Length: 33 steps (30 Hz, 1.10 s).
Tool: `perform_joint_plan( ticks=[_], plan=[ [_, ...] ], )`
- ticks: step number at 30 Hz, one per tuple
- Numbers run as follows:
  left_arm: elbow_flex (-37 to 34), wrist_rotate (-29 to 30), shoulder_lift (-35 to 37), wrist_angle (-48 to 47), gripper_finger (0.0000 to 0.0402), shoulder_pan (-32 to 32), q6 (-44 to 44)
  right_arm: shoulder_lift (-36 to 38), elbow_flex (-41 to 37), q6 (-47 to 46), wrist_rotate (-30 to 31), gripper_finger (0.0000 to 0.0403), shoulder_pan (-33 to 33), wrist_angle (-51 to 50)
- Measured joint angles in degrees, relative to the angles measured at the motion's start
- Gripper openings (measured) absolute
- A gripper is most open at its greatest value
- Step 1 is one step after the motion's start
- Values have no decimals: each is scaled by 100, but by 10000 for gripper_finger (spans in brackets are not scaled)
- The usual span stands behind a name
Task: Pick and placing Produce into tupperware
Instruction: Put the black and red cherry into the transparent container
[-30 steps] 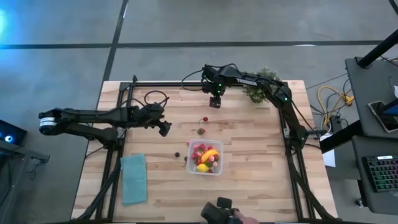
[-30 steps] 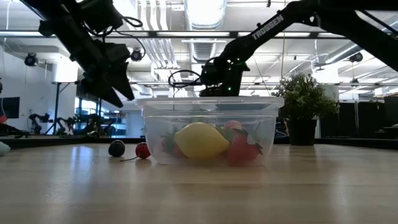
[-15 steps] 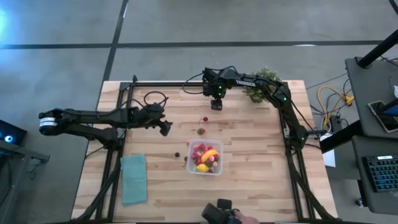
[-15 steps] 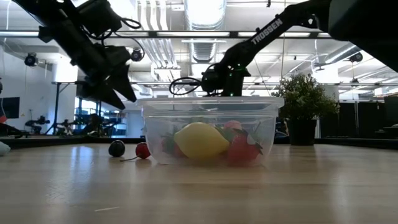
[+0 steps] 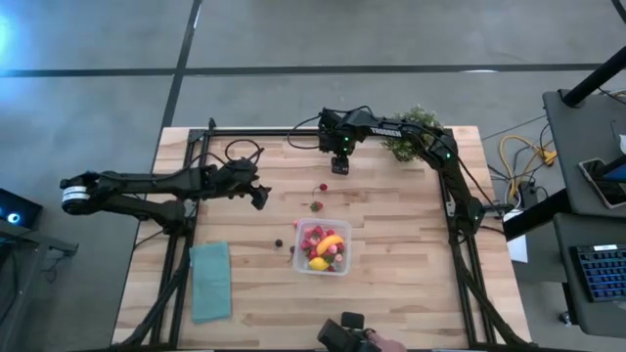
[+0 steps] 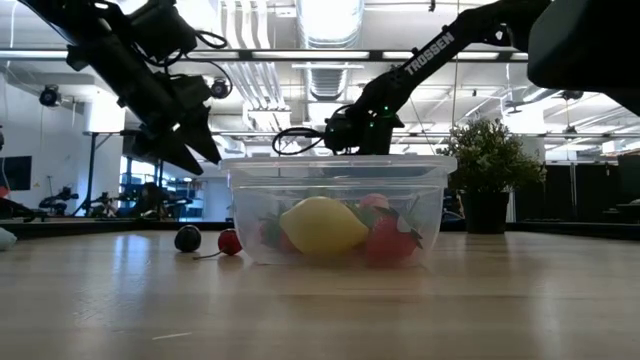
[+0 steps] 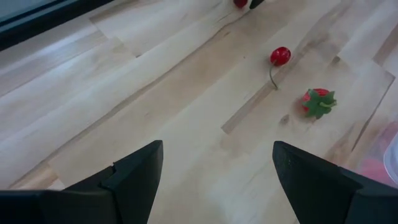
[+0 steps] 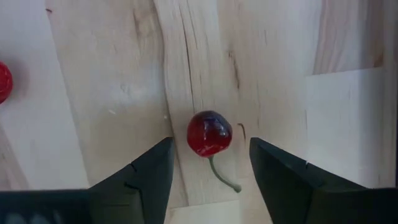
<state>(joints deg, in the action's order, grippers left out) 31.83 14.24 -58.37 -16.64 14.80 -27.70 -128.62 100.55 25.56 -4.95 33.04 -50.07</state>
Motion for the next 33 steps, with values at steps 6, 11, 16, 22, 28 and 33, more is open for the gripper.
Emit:
perform_joint_plan(
  ticks=[6,11,16,22,28,33],
  plan=[
    [0,-4,0,0,288,25,2,0,-13,0,0,159,0,73],
    [0,-7,0,1,288,25,0,0,-15,-4,9,128,-2,249],
    [0,-11,0,11,288,25,-2,0,-17,-7,31,107,-13,281],
    [0,-11,0,22,288,25,1,0,-17,-205,50,83,-13,244],
    [0,-17,0,35,288,25,2,2,-17,-430,50,71,-13,233],
    [0,-48,-1,140,288,25,-2,118,115,-751,4,70,-39,-17]
  ],
)
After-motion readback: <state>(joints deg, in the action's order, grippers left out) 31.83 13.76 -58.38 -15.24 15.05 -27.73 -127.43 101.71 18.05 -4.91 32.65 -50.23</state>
